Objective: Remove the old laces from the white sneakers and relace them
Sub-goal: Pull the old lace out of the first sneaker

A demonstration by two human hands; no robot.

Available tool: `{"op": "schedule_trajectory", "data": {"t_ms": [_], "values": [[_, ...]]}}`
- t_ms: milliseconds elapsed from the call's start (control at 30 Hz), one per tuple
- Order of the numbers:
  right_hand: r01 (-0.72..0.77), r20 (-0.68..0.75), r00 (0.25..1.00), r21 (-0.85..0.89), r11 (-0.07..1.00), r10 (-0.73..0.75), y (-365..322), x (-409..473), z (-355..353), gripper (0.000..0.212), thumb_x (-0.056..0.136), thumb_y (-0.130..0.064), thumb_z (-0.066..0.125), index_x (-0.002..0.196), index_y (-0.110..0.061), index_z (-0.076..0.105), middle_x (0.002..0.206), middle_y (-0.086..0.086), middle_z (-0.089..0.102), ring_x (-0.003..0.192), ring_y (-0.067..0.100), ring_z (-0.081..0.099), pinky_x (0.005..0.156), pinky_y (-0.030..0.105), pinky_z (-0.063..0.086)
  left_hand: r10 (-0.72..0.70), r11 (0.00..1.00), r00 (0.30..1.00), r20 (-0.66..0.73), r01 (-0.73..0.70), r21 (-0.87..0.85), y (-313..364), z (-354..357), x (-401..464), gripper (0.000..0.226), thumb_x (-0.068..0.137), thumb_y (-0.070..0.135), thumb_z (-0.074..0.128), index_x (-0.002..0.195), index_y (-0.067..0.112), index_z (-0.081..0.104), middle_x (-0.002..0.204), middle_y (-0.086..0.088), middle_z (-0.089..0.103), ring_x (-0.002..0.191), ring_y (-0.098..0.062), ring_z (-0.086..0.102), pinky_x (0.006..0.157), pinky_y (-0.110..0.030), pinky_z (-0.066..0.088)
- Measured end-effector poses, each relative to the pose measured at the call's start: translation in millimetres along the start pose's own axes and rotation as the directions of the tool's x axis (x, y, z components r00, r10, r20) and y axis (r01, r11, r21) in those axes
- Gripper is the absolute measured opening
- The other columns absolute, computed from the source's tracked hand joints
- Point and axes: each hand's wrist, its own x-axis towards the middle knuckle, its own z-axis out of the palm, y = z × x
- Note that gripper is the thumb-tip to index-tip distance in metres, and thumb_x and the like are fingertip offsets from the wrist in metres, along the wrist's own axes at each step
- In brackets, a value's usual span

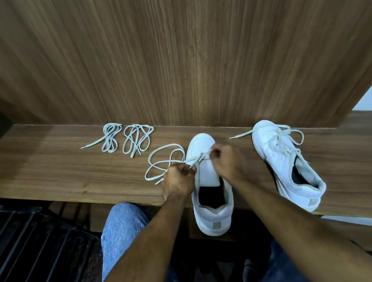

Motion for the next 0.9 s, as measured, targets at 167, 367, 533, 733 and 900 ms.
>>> {"op": "schedule_trajectory", "data": {"t_ms": [167,367,533,733,900], "values": [[-0.474,0.236,0.831,0.776,0.417,0.504,12.8,1.2,-18.6,0.011,0.092,-0.004,0.051,0.087,-0.014,0.053,0.091,0.008,0.062,0.085,0.024,0.063,0.078,0.032,0.051,0.021,1.000,1.000,-0.005,-0.021,0.023,-1.8,0.8,1.6,0.021,0.080,0.046,0.065,0.081,0.026,0.070,0.089,-0.012,0.069,0.092,-0.033,0.063,0.082,-0.034,0.052],[-0.001,0.065,0.998,0.301,0.954,-0.020,11.1,5.9,-17.1,0.033,0.081,-0.013,0.068,0.113,-0.015,0.065,0.114,0.001,0.055,0.108,0.018,0.054,0.080,0.018,0.041,0.051,0.996,0.998,-0.039,-0.048,0.076,-2.3,3.0,1.5,0.023,0.079,0.048,0.065,0.074,0.026,0.067,0.083,-0.010,0.068,0.090,-0.034,0.063,0.080,-0.037,0.054],[0.332,0.309,0.925,-0.383,0.862,-0.219,4.5,7.6,4.8,0.028,0.087,-0.032,0.056,0.111,-0.022,0.068,0.132,0.003,0.049,0.134,0.022,0.034,0.106,0.046,0.035,0.088,0.992,0.995,-0.048,-0.083,0.095,-2.8,2.7,-1.2,0.023,0.081,0.047,0.064,0.084,0.026,0.070,0.087,-0.010,0.070,0.093,-0.034,0.062,0.082,-0.038,0.053],[0.026,-0.038,0.999,0.529,0.849,-0.006,-17.5,9.0,-18.3,0.010,0.083,0.000,0.066,0.078,-0.005,0.074,0.097,0.003,0.057,0.086,0.008,0.059,0.080,0.025,0.045,0.131,0.982,0.990,-0.055,-0.121,0.147,-2.2,2.4,0.6,0.026,0.083,0.044,0.063,0.086,0.019,0.070,0.088,-0.013,0.069,0.092,-0.035,0.063,0.080,-0.037,0.052],[0.168,-0.364,0.917,0.726,0.666,0.165,-27.4,11.8,-73.9,0.014,0.075,-0.001,0.059,0.064,-0.007,0.064,0.086,0.011,0.059,0.069,0.000,0.055,0.068,0.018,0.042,0.135,0.980,0.988,-0.074,-0.122,0.160,-1.9,3.5,-0.7,0.022,0.083,0.041,0.063,0.091,0.023,0.072,0.091,-0.012,0.071,0.095,-0.035,0.063,0.080,-0.035,0.052]]}}
